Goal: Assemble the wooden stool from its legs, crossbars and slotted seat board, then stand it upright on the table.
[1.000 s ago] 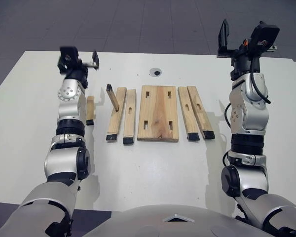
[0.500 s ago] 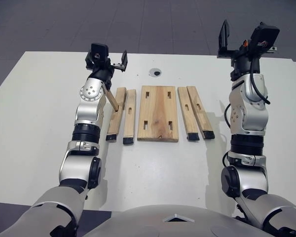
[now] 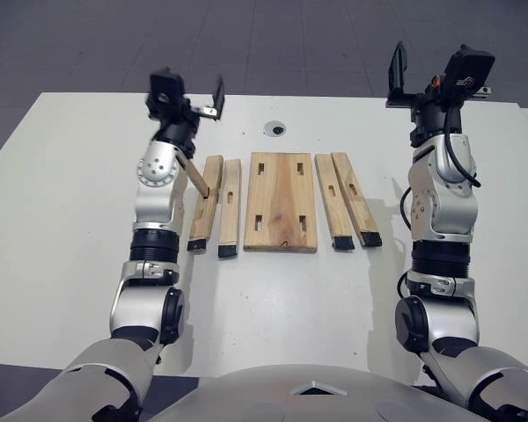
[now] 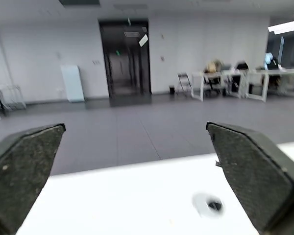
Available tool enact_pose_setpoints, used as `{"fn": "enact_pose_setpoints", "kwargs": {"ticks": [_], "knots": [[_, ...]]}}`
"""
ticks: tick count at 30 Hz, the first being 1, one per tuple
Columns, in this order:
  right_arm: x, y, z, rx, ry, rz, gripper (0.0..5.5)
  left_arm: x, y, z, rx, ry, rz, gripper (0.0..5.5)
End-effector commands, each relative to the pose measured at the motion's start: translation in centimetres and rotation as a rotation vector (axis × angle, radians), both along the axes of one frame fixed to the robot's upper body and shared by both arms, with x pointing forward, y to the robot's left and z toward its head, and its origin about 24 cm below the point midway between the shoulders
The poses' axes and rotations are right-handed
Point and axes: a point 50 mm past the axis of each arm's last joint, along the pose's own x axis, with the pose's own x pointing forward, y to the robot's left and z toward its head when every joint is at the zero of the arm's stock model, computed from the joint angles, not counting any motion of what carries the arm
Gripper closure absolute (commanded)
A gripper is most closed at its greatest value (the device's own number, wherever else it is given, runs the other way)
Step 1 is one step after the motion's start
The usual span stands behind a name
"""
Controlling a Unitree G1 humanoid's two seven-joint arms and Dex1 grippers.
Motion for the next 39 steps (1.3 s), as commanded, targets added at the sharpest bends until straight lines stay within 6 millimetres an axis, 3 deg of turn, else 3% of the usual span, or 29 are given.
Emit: {"fn": "enact_pose_setpoints", "kwargs": {"ticks": [1,6,10,14,18,22,26,39], "knots": [[-0.3,-0.2,-0.1,-0.003,0.001,-0.013,0.1,-1.7,0.2,1.1,0.116,-0.051,0.041,0.13],[-0.9,-1.1,-0.4,-0.014,0.01,-0.04,0.1,-6.2,0.3,-1.1,0.179,0.049,0.003,0.13],[-2.1,-2.4,-1.2,-0.022,0.032,-0.091,0.1,-11.2,0.3,-4.2,0.204,0.234,-0.04,0.13],[-3.3,-2.8,-2.3,-0.014,0.061,-0.126,0.1,-15.0,-0.1,-8.2,0.277,0.453,-0.084,0.13],[-3.5,-2.4,-2.7,-0.008,0.074,-0.12,0.1,-17.3,0.1,-12.1,0.355,0.616,-0.098,0.13],[-3.4,-2.2,-2.7,-0.008,0.076,-0.11,0.1,-17.9,0.8,-14.5,0.307,0.731,-0.078,0.13],[-3.4,-2.2,-2.7,-0.006,0.077,-0.108,0.1,-17.9,1.2,-15.5,0.275,0.777,-0.065,0.13],[-3.5,-1.8,-2.9,0.006,0.076,-0.097,0.1,-18.0,1.5,-17.7,0.007,0.996,-0.095,2.24]]}}
